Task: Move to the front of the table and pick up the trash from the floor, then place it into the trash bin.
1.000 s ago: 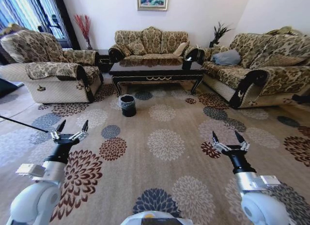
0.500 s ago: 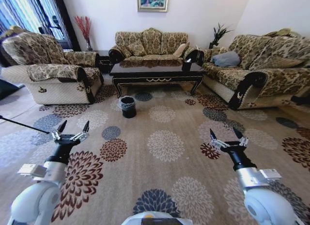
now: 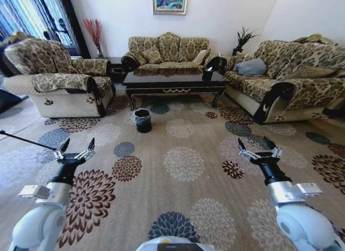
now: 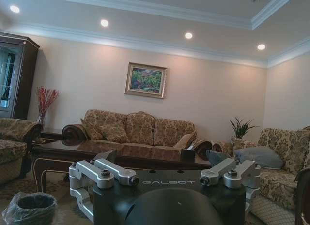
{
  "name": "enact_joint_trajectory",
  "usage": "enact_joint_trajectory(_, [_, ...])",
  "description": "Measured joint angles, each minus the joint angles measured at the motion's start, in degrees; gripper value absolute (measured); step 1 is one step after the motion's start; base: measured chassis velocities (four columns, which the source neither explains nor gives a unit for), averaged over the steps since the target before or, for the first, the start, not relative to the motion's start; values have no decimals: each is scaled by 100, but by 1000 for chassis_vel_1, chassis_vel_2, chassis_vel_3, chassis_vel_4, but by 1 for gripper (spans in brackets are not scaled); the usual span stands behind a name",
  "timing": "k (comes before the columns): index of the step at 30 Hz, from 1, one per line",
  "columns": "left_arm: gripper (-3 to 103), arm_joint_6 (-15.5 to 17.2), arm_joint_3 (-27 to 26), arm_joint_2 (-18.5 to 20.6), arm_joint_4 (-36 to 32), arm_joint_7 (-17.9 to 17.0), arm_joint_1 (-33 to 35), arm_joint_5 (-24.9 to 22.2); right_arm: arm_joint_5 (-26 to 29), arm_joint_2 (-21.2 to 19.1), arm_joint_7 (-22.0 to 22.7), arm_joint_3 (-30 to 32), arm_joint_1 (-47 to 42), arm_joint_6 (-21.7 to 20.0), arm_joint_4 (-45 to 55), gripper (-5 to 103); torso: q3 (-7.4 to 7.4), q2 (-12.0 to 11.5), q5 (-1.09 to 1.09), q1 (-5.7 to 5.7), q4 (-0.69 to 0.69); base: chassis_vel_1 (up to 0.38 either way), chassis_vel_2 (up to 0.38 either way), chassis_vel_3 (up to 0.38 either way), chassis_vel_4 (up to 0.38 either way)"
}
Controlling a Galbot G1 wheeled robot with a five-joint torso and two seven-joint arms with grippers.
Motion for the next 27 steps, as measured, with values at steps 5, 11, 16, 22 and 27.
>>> enact_joint_trajectory(5, [100, -1, -6, -3, 16, 0, -10, 0, 63, -16, -1, 2, 10, -51, -2, 100, 63, 99, 0, 34, 0, 0, 0, 0, 0])
enact_joint_trajectory(11, [100, -3, -10, 1, 24, 5, -16, 2, 124, -31, 4, -34, 59, -117, -12, 100, 157, 249, 0, 93, 0, 0, 0, 0, 0])
enact_joint_trajectory(16, [100, -4, -31, 25, 28, 8, -29, -5, 135, -54, -11, -37, 90, -119, -29, 100, 228, 363, 0, 134, 0, 0, 0, 0, 0])
enact_joint_trajectory(22, [100, -12, 7, 7, 43, 13, -30, 4, 140, -50, -26, -59, 102, -119, -44, 100, 317, 513, 0, 193, 0, 0, 0, 0, 0])
enact_joint_trajectory(27, [100, -16, 21, 0, 41, 18, -30, 10, 129, -42, -27, -68, 101, -114, -54, 100, 392, 634, 0, 243, 0, 0, 0, 0, 0])
